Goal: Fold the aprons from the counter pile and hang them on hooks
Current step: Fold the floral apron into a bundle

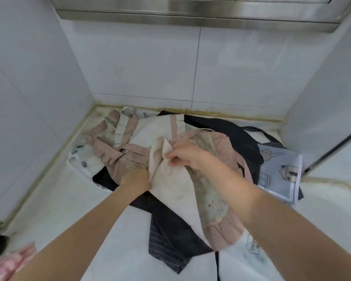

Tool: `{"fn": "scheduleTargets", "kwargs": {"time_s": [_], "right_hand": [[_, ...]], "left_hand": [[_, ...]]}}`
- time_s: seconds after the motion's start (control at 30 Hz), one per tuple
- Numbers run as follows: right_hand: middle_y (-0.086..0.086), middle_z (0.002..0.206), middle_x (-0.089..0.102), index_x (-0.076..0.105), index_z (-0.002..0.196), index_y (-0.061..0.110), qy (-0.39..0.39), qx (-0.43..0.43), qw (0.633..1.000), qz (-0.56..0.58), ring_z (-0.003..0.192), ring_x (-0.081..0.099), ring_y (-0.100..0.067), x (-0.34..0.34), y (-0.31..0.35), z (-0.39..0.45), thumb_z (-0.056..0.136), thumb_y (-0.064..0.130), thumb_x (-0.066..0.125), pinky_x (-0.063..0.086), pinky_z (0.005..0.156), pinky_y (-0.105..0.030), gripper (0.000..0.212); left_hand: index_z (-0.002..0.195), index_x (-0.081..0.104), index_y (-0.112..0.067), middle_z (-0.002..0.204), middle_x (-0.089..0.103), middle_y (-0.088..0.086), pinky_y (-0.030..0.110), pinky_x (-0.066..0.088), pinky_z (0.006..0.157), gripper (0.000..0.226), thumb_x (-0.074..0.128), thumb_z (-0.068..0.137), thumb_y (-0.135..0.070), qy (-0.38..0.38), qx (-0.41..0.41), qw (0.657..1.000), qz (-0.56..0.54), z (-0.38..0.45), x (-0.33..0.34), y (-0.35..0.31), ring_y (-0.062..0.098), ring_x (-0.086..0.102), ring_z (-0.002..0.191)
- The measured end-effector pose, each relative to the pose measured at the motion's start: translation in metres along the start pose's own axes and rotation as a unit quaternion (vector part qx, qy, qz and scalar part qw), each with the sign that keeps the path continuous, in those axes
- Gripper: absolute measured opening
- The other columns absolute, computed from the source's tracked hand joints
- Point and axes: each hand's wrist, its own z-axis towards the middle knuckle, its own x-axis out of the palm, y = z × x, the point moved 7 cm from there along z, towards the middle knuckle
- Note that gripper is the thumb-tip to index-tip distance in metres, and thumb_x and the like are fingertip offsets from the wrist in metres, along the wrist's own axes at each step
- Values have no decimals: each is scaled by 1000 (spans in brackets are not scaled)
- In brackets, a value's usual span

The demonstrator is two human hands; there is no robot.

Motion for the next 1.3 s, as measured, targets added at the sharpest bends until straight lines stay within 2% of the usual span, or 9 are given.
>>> {"fn": "scheduleTargets", "kwargs": {"time_s": [0.1,0.23,0.33,0.47,0.63,0.8,1.0,1.17,1.3], "right_hand": [[-5,71,53,53,84,6,-21,-95,980,-172,52,58,-8,-17,81,-25,88,-5,55,55,59,-20,12],[-10,74,55,46,82,8,-191,-179,922,-285,65,61,-24,-60,170,-76,86,-7,51,54,73,-34,16],[-19,86,66,64,81,-1,-357,-227,823,-378,91,63,-28,-91,230,-135,83,-5,49,51,77,-30,16],[-17,108,64,66,98,0,-511,-364,706,-329,106,58,-32,-104,289,-252,87,0,41,45,84,-29,27],[-8,116,58,58,108,5,-622,-456,605,-199,103,53,-19,-90,321,-386,94,2,34,31,73,-16,28],[-5,119,53,56,107,7,-643,-509,549,-164,92,43,-7,-72,313,-454,97,11,40,38,80,-19,19],[-10,114,57,59,102,6,-651,-537,508,-172,90,44,-9,-69,291,-500,95,12,44,29,64,-5,18],[13,70,45,49,83,15,-599,-569,520,-216,66,43,1,-57,303,-511,92,18,47,31,55,-10,10],[6,58,43,34,62,23,-554,-587,526,-269,67,62,-25,-51,311,-488,89,13,44,48,64,-37,30]], "left_hand": [[116,53,-6,83,66,11,25,48,52,31,52,95,-29,-39,-35,989,-137,-4,-46,6,15,58,54],[112,51,-1,80,66,13,21,47,42,22,50,97,-17,-87,-32,956,-278,-24,-136,24,15,63,50],[108,58,7,94,58,14,21,49,38,18,54,91,2,-189,13,834,-518,-46,-219,44,28,68,68],[135,43,-11,139,46,12,31,58,55,35,34,103,-20,-269,96,676,-680,-107,-320,26,17,61,67],[115,51,-22,111,56,-6,35,52,92,25,29,103,-21,-422,218,563,-676,-233,-413,-21,16,57,104],[138,41,-12,133,48,-9,16,32,99,38,25,103,-16,-496,261,557,-613,-310,-440,-53,9,45,122],[96,55,-13,94,61,-9,3,34,70,30,26,101,-10,-533,296,520,-598,-335,-434,-66,-2,52,82],[71,24,-35,76,30,-24,0,32,63,42,27,103,-8,-566,331,487,-576,-371,-455,-75,-22,36,58],[87,43,-27,92,55,-13,3,39,78,26,31,98,-8,-629,328,458,-535,-371,-491,-68,-8,49,81]]}}
